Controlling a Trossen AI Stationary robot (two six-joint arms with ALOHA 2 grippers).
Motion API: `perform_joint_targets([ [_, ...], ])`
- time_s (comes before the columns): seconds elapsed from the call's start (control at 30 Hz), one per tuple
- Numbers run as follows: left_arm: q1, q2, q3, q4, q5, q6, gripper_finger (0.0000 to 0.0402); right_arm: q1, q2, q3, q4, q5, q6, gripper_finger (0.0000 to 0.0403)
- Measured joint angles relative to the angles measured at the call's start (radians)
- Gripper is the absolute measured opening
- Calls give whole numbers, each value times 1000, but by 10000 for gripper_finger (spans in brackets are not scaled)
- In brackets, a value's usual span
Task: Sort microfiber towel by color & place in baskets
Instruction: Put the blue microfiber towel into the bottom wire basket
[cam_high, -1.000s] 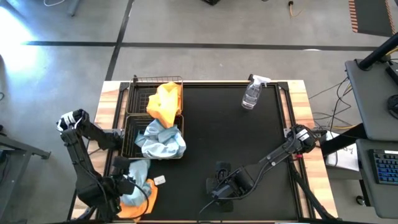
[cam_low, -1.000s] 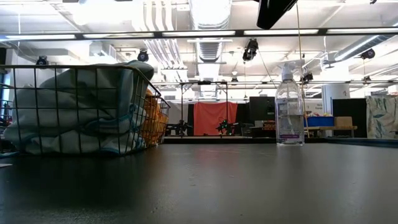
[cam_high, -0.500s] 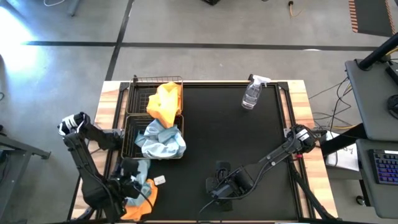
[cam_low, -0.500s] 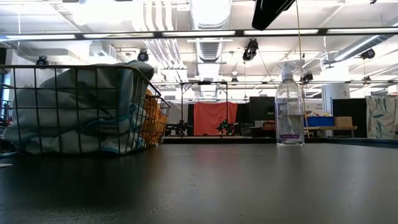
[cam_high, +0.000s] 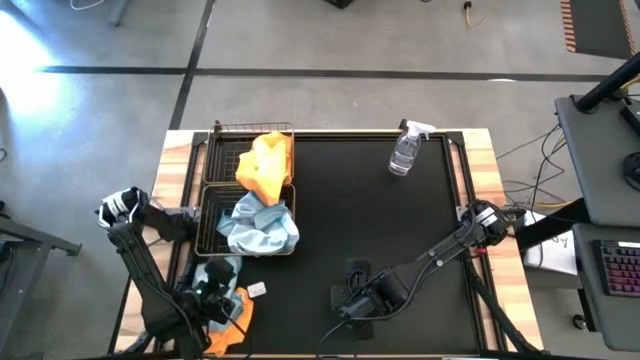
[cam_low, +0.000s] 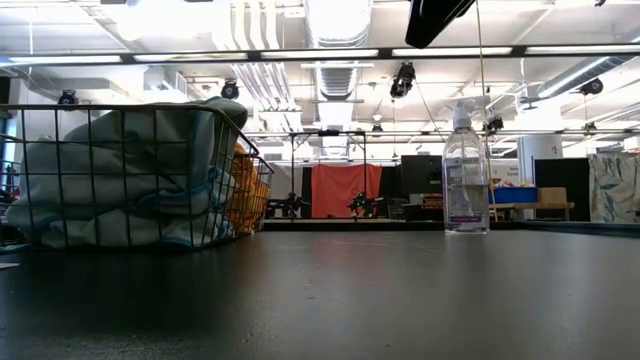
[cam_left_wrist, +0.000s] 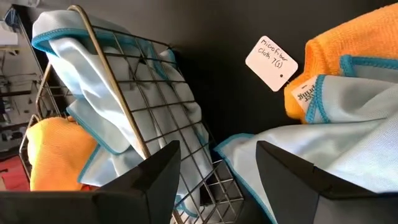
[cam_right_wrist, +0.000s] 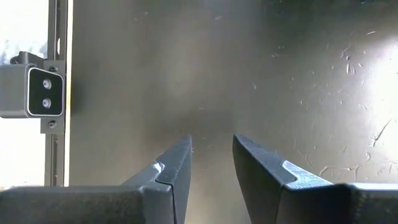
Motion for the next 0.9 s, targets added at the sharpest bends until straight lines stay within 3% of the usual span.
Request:
perform_joint_targets([
  [0.37, 1, 1, 2, 24, 49, -84, 194, 0, 0, 0, 0, 0, 1, 111],
  [0.63, 1, 1, 2, 53, 329, -167, 194, 0, 0, 0, 0, 0, 1, 111],
  [0.9, 0, 1, 2, 214, 460, -235, 194, 0, 0, 0, 0, 0, 7, 111],
])
